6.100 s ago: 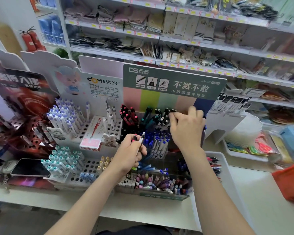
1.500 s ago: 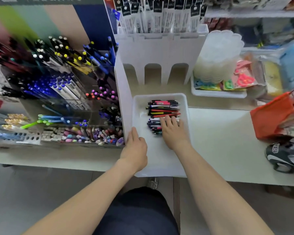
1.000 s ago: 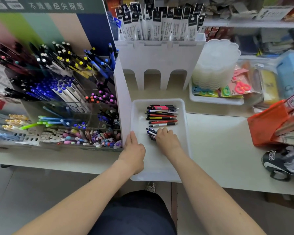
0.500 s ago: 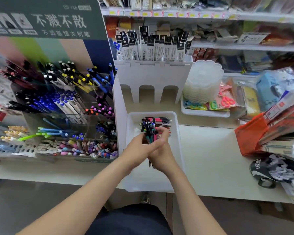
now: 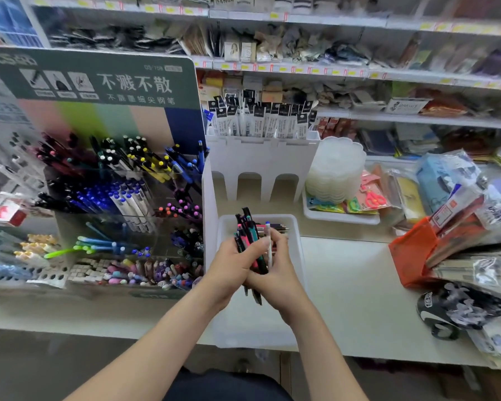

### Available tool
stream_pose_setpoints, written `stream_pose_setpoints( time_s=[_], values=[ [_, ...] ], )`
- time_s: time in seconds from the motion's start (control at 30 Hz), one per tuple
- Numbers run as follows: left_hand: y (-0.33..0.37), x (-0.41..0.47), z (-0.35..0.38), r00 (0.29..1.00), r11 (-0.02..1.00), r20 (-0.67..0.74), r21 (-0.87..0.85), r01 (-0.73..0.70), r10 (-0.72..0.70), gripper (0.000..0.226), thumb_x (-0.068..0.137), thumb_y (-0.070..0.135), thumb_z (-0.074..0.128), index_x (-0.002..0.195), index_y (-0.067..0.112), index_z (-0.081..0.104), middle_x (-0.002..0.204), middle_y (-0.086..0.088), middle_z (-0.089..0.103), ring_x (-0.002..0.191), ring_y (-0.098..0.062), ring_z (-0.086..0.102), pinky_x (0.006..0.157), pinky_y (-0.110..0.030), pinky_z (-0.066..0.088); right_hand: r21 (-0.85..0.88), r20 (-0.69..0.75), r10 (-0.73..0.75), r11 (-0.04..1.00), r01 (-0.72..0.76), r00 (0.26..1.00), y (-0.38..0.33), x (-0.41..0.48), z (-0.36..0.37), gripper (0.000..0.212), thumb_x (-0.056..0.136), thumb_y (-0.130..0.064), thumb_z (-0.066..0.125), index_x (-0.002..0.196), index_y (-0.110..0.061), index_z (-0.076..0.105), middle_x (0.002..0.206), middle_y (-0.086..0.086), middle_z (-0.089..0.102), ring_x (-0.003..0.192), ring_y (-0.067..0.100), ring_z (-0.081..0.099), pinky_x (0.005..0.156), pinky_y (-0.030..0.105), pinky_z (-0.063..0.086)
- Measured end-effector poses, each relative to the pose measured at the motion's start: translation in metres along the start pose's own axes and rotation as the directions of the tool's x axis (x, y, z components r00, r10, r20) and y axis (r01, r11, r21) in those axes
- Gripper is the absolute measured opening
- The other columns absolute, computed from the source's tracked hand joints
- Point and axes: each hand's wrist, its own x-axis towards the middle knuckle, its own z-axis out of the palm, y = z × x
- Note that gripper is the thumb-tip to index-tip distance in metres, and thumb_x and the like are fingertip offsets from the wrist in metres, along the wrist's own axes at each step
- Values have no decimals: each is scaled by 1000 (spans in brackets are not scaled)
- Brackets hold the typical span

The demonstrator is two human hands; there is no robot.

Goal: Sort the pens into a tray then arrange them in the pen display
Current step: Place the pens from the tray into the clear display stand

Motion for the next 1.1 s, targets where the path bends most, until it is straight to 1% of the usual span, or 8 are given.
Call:
stream_pose_setpoints(
  time_s=[0.13,0.23,0.37,0.53,0.67,0.83,0.93,1.1],
  values=[
    [16,7,-8,996,998,-72,-35,-49,46,19,93,32,74,92,14,75,91,-15,77,83,-35,74,72,-49,56,17,-4,-101,995,101,995,-3,-3,19,64,96,-17,74,146,-43,44,122,2,70,97,7,68,73,21,53],
    [17,11,-14,999,997,-44,-66,-32,29,16,102,23,69,108,8,71,93,-11,79,90,-27,78,82,-44,63,26,13,-83,996,83,996,0,3,29,68,98,-18,66,152,-44,33,127,-1,65,86,0,59,63,14,46],
    [12,10,-20,992,982,-119,-173,-72,52,23,104,22,67,119,5,67,108,-23,77,101,-34,78,89,-50,64,19,60,-2,1000,1,998,-2,11,28,78,97,-21,60,154,-57,20,129,-4,65,69,7,57,55,26,45],
    [26,9,-40,893,956,-360,-7,-292,270,30,102,25,69,106,-3,59,78,-19,70,67,-28,69,65,-43,58,-26,-136,-110,994,107,985,-1,21,35,43,93,-55,46,135,-47,51,123,-7,65,82,8,50,72,29,43],
    [39,4,-63,874,952,-390,25,-306,291,28,99,25,73,99,0,59,68,-12,63,58,-25,58,59,-41,54,-50,-255,-232,973,226,939,-14,27,47,30,102,-49,38,110,-28,58,86,3,49,74,22,44,70,42,38],
    [39,-1,-97,867,961,-435,-15,-275,241,23,94,19,78,96,2,62,68,-11,62,59,-25,55,61,-41,52,-195,-180,-373,921,338,910,-42,31,83,27,109,-38,41,100,-40,67,102,-11,60,93,18,61,84,45,53],
    [39,-5,-131,854,965,-468,-1,-261,230,28,93,19,79,100,-3,62,69,-11,64,60,-26,59,61,-43,54,-234,-86,-413,893,385,907,-50,35,109,24,113,-28,46,111,-35,69,105,-12,65,103,16,64,89,30,51],
    [39,-7,-187,857,977,-492,-56,-204,151,19,95,16,76,99,0,65,72,-10,67,62,-25,60,58,-40,54,-359,-36,-472,829,429,881,-42,49,158,10,109,-20,57,110,-29,63,86,-12,64,77,12,63,69,18,45]
  ],
)
